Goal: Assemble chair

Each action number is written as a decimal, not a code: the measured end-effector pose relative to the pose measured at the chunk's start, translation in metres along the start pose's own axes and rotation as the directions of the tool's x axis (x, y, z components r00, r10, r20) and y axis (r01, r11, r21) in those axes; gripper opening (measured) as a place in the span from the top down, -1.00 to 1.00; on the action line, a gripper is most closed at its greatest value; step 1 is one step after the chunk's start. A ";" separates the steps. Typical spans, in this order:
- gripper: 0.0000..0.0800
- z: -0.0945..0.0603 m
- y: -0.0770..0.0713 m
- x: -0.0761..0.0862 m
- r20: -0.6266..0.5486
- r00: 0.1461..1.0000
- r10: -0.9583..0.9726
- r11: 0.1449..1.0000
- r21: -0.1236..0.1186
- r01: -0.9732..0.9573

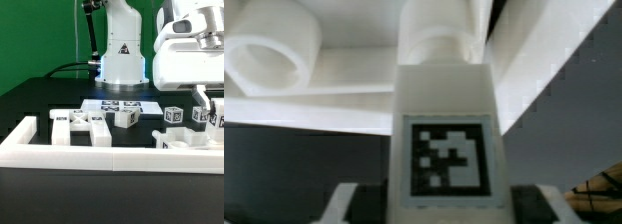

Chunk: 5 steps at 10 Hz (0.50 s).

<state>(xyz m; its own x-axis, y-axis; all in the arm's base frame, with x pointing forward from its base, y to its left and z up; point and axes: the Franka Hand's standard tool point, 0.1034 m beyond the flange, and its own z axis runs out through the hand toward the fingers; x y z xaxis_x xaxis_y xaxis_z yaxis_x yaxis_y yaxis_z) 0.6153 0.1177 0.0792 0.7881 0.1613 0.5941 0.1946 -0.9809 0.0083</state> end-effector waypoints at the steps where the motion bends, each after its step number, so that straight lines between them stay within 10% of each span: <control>1: 0.27 0.000 0.000 0.000 0.000 1.000 0.000 1.000 0.000 0.000; 5: 0.27 0.003 -0.001 -0.001 0.033 0.999 0.000 1.000 0.006 0.000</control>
Offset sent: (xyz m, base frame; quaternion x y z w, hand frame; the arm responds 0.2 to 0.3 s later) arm 0.0000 0.0000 0.0000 0.0000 0.0000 0.0000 1.0000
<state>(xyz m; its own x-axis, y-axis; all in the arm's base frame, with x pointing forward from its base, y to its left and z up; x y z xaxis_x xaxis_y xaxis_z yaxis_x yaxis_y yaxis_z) 0.6161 0.1186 0.0768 0.8071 0.1648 0.5670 0.1978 -0.9802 0.0034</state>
